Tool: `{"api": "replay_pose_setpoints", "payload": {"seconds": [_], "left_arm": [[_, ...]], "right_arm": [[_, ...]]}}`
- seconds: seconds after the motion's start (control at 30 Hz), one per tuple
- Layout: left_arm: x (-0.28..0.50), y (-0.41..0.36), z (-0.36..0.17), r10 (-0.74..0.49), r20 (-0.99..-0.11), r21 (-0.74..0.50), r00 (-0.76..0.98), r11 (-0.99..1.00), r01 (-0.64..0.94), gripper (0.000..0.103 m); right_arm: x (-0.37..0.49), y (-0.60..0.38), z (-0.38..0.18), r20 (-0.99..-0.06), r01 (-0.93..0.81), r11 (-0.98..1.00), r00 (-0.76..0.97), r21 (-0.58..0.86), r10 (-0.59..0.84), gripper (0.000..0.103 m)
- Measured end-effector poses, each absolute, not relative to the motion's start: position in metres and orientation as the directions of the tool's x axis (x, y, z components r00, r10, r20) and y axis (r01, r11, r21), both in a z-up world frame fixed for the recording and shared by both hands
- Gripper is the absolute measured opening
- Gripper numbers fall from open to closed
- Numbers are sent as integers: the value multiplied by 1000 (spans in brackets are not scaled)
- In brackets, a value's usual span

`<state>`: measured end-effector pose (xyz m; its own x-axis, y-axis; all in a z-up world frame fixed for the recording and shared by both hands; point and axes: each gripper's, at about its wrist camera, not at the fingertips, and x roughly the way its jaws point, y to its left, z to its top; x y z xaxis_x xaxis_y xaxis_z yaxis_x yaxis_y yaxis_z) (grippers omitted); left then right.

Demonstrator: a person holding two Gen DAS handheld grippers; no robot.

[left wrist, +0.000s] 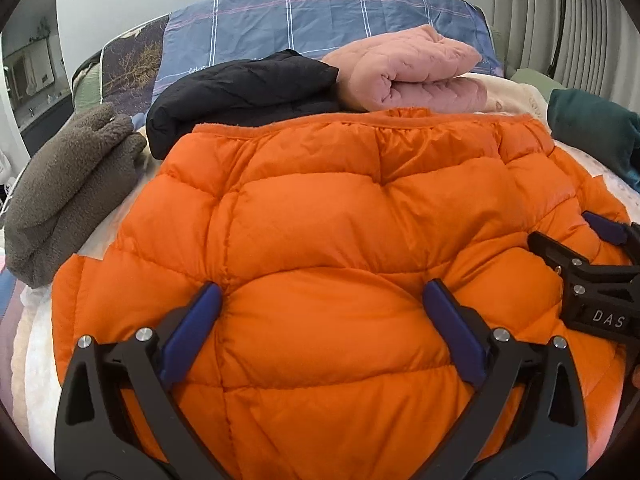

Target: Fold large clothes

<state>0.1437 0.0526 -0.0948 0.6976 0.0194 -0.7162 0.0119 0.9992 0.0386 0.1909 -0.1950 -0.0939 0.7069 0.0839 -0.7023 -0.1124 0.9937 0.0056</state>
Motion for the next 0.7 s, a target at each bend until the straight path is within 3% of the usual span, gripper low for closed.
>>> {"api": "replay_pose_setpoints", "payload": {"seconds": [0.2, 0.33, 0.4, 0.47, 0.7], "left_arm": [[126, 58, -80, 51, -698, 38, 715, 999, -35, 99], [85, 56, -58, -19, -673, -19, 739, 1000, 9, 100], [72, 48, -64, -11, -692, 23, 722, 999, 36, 101], [64, 42, -81, 22, -695, 73, 718, 997, 39, 101], [68, 47, -98, 9, -711, 38, 703, 999, 26, 101]], "right_arm": [[170, -206, -75, -711, -97, 994, 695, 53, 106, 102], [118, -200, -56, -671, -165, 985, 724, 56, 160, 102], [104, -195, -72, -701, -171, 985, 703, -5, 118, 102], [106, -203, -99, -733, -166, 985, 663, 55, 153, 102], [116, -200, -107, -754, -174, 984, 640, 47, 149, 102]]}}
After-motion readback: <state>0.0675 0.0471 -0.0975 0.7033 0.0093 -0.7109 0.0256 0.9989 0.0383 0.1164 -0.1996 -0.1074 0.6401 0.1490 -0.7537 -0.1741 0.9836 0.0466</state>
